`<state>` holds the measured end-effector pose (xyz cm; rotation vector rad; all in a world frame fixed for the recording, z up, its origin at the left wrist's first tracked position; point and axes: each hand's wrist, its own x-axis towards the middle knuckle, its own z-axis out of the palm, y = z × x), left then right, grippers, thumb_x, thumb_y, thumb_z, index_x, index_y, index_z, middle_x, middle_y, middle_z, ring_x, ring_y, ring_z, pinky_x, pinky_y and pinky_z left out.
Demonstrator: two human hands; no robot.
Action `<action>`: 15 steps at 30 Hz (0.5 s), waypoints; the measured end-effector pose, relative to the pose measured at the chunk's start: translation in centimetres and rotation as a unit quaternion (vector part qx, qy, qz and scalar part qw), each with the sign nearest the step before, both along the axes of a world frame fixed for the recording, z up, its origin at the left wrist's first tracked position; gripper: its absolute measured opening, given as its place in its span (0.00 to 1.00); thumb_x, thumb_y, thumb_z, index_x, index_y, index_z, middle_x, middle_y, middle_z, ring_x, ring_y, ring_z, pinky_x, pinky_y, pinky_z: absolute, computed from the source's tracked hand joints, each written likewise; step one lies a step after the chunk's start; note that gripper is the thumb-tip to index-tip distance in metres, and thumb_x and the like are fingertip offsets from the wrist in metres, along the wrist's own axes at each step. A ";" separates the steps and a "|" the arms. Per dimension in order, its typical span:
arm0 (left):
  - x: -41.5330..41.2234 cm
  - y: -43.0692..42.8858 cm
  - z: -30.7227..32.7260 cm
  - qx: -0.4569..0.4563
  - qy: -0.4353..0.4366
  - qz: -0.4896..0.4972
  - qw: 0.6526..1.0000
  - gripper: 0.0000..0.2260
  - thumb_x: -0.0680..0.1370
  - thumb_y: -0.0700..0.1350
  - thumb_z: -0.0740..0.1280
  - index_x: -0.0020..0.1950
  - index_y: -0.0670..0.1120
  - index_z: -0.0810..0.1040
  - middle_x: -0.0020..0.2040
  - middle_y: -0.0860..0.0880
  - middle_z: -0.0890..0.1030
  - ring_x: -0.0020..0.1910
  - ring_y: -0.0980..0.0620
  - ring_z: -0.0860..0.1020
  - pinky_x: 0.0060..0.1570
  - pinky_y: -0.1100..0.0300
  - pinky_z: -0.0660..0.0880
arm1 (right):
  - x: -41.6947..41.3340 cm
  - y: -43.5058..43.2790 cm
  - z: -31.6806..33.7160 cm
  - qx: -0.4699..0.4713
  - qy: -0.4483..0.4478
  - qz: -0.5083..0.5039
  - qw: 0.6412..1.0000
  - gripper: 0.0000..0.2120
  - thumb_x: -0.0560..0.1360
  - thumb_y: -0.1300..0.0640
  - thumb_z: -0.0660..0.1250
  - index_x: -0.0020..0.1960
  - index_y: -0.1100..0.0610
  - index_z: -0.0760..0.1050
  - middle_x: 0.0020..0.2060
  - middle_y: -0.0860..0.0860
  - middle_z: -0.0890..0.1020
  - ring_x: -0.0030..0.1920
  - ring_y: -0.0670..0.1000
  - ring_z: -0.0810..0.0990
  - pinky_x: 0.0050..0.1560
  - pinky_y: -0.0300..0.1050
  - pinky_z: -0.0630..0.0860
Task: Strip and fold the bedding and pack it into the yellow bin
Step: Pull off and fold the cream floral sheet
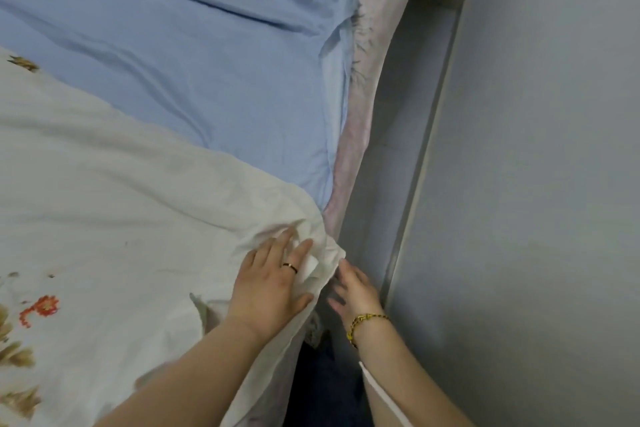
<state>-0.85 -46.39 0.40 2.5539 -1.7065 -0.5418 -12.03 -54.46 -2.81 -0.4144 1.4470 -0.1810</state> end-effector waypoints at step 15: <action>1.3 -4.1 3.2 -0.156 0.314 0.302 0.887 0.06 0.76 0.43 0.66 0.41 0.51 0.80 0.40 0.59 0.79 0.39 0.65 0.75 0.39 0.80 0.66 | 1.8 -1.8 3.2 -0.126 -0.040 0.046 0.990 0.08 0.76 0.63 0.63 0.40 0.54 0.75 0.34 0.53 0.78 0.33 0.49 0.76 0.34 0.40 0.73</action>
